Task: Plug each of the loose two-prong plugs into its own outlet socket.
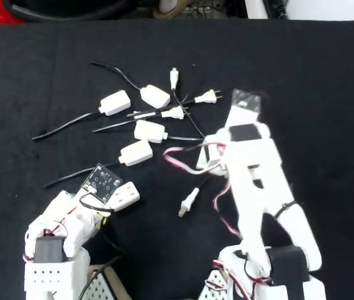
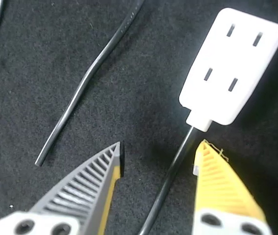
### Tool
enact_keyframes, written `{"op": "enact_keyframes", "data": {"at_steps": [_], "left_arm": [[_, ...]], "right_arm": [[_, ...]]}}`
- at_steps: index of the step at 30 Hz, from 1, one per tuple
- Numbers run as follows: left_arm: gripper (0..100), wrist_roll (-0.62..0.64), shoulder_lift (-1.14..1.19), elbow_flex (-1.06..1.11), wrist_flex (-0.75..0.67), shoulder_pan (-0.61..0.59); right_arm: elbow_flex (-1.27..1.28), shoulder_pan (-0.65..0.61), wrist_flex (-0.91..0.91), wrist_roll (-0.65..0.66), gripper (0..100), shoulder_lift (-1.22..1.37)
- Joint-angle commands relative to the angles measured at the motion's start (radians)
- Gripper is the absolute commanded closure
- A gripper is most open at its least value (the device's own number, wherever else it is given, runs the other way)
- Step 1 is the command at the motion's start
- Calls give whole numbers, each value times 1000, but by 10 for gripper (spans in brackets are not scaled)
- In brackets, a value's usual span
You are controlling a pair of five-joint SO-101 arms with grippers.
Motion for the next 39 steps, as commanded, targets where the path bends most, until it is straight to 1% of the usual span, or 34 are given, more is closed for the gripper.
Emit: {"op": "enact_keyframes", "data": {"at_steps": [1,3,5,7,9,13,15,17,20,25,29,32,37,39], "left_arm": [[762,-11,2,8,6,1],[762,-11,2,8,6,1],[762,-11,2,8,6,1],[762,-11,2,8,6,1],[762,-11,2,8,6,1],[762,-11,2,8,6,1],[762,-11,2,8,6,1],[762,-9,2,8,6,1],[762,-9,2,8,6,1],[762,-9,2,8,6,1],[762,-11,2,8,6,1],[762,-11,2,8,6,1],[762,-11,2,8,6,1],[762,-11,2,8,6,1]], "right_arm": [[-61,8,-15,117,987,-2],[-33,-54,-6,112,983,10],[-21,-112,12,37,982,25],[-16,-152,15,-52,952,48],[-19,-186,12,-110,881,77],[-36,-241,-17,-169,719,157],[-41,-262,-52,-183,680,213],[-41,-272,-91,-204,690,269],[-41,-272,-138,-239,752,334],[-42,-272,-169,-229,959,380],[-44,-272,-127,-215,952,386],[-65,-269,-52,-129,989,386],[-153,-249,123,0,988,378],[-202,-216,155,97,988,378]]}}
